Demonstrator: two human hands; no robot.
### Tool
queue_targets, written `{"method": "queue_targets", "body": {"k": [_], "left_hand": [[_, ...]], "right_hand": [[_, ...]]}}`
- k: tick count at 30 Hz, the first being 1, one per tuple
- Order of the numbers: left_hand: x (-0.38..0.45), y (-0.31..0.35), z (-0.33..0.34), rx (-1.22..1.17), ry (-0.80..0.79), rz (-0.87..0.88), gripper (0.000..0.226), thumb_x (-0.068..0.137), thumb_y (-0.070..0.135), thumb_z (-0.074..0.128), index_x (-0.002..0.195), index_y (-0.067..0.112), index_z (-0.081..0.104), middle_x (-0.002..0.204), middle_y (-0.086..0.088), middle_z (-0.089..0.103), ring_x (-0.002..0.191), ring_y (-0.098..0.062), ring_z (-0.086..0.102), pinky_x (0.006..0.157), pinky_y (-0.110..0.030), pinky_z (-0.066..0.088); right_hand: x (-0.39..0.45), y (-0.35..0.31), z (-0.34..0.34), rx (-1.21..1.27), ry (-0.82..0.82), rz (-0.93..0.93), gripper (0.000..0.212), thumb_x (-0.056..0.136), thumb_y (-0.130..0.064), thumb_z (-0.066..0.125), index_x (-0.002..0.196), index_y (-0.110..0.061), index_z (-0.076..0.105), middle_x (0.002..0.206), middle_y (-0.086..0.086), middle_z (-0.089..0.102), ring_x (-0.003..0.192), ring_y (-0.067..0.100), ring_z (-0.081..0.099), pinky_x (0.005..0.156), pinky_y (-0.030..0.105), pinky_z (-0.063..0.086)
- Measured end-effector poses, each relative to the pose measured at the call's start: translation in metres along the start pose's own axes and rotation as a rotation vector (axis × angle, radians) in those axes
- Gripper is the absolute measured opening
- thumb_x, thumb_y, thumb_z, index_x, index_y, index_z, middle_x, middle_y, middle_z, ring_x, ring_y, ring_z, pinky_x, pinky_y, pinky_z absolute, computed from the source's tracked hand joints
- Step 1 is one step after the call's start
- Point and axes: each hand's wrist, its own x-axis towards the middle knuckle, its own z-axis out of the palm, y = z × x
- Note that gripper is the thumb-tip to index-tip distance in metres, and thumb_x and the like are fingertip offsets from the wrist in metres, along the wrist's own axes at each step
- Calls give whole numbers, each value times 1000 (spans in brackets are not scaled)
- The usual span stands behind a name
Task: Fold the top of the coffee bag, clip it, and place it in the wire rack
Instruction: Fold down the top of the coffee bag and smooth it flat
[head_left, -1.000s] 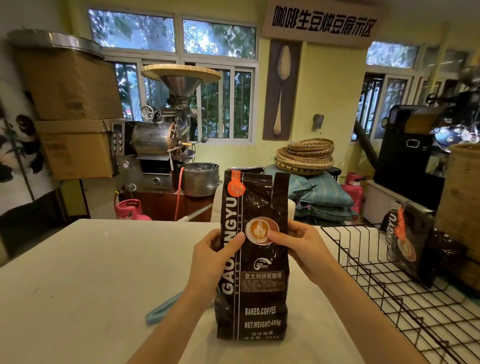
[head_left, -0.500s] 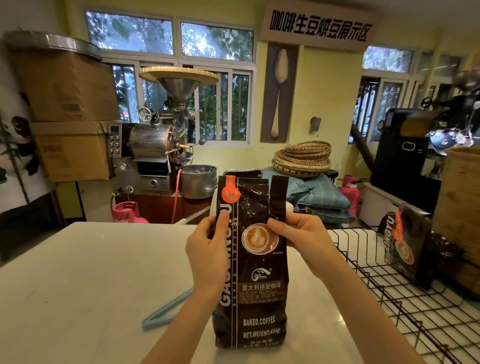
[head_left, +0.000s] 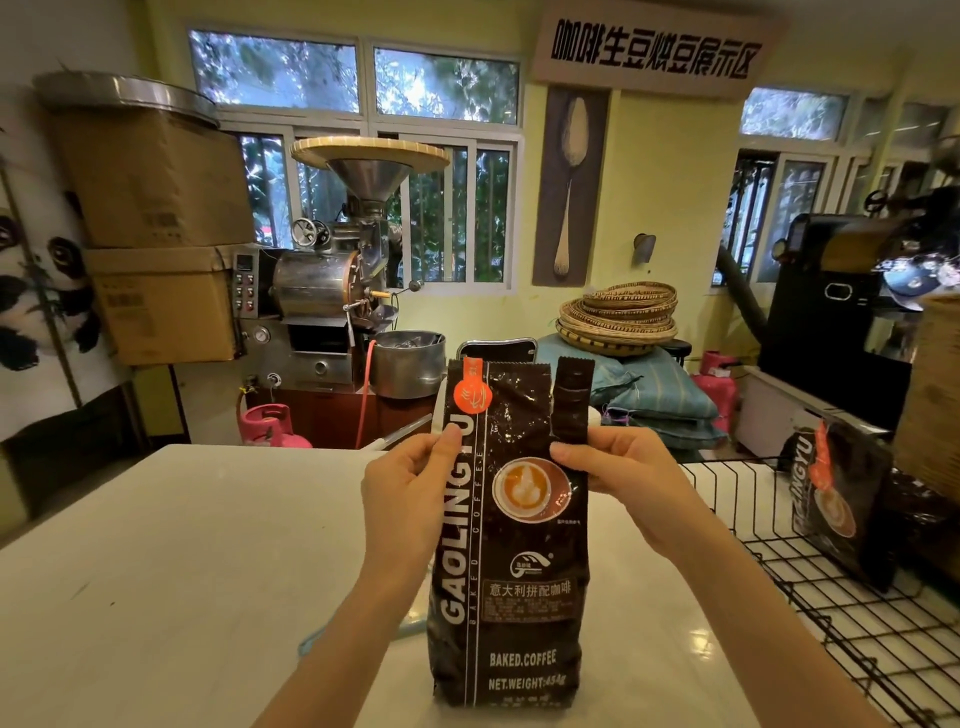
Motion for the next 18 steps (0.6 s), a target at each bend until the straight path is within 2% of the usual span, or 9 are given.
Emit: {"method": "queue_targets", "body": {"k": [3, 5, 7, 10, 13, 16, 18], "left_hand": [[4, 6, -5, 11, -11, 20, 22, 86, 23, 55, 71, 19, 71, 62, 4, 72, 60, -7, 67, 54, -15, 53], [5, 8, -3, 113, 35, 79, 29, 89, 27, 51, 68, 14, 67, 60, 1, 68, 56, -6, 63, 52, -14, 49], [4, 7, 0, 252, 87, 190, 35, 91, 27, 46, 63, 10, 58, 54, 1, 57, 51, -7, 54, 47, -14, 42], [4, 1, 2, 455, 133, 380, 37, 93, 27, 40, 56, 23, 40, 48, 6, 43, 41, -9, 38, 44, -15, 36], [8, -5, 2, 574, 134, 480, 35, 92, 34, 30, 61, 19, 36, 48, 7, 39, 40, -9, 34, 40, -15, 28], [11, -7, 3, 587, 86, 515, 34, 91, 38, 28, 63, 20, 37, 49, 8, 39, 40, -7, 35, 38, -16, 28], [11, -6, 3, 521, 59, 497, 31, 89, 37, 29, 60, 27, 33, 49, 10, 39, 38, -9, 38, 39, -17, 34]], "right_hand": [[0, -4, 4, -6, -8, -22, 14, 82, -16, 61, 75, -18, 73, 67, -5, 75, 65, 8, 70, 58, 15, 54], [0, -4, 8, -10, 2, -38, 14, 82, -17, 61, 75, -18, 73, 64, -6, 75, 63, 8, 70, 56, 15, 54], [1, -4, 10, -24, 25, -50, 14, 82, -17, 62, 73, -18, 73, 63, -6, 75, 63, 9, 70, 57, 17, 55], [1, -5, 10, -27, 34, -54, 13, 82, -15, 62, 75, -17, 73, 63, -5, 75, 63, 9, 70, 57, 18, 55], [0, -6, 8, -36, 19, -45, 12, 82, -13, 62, 75, -14, 72, 63, -5, 74, 62, 9, 69, 55, 18, 55], [-1, -8, 6, -37, 17, -49, 14, 82, -11, 61, 73, -12, 72, 60, -5, 73, 59, 9, 69, 53, 18, 55], [-1, -9, 6, -37, 18, -59, 15, 82, -9, 61, 72, -12, 72, 60, -5, 73, 58, 9, 69, 52, 18, 54]]}}
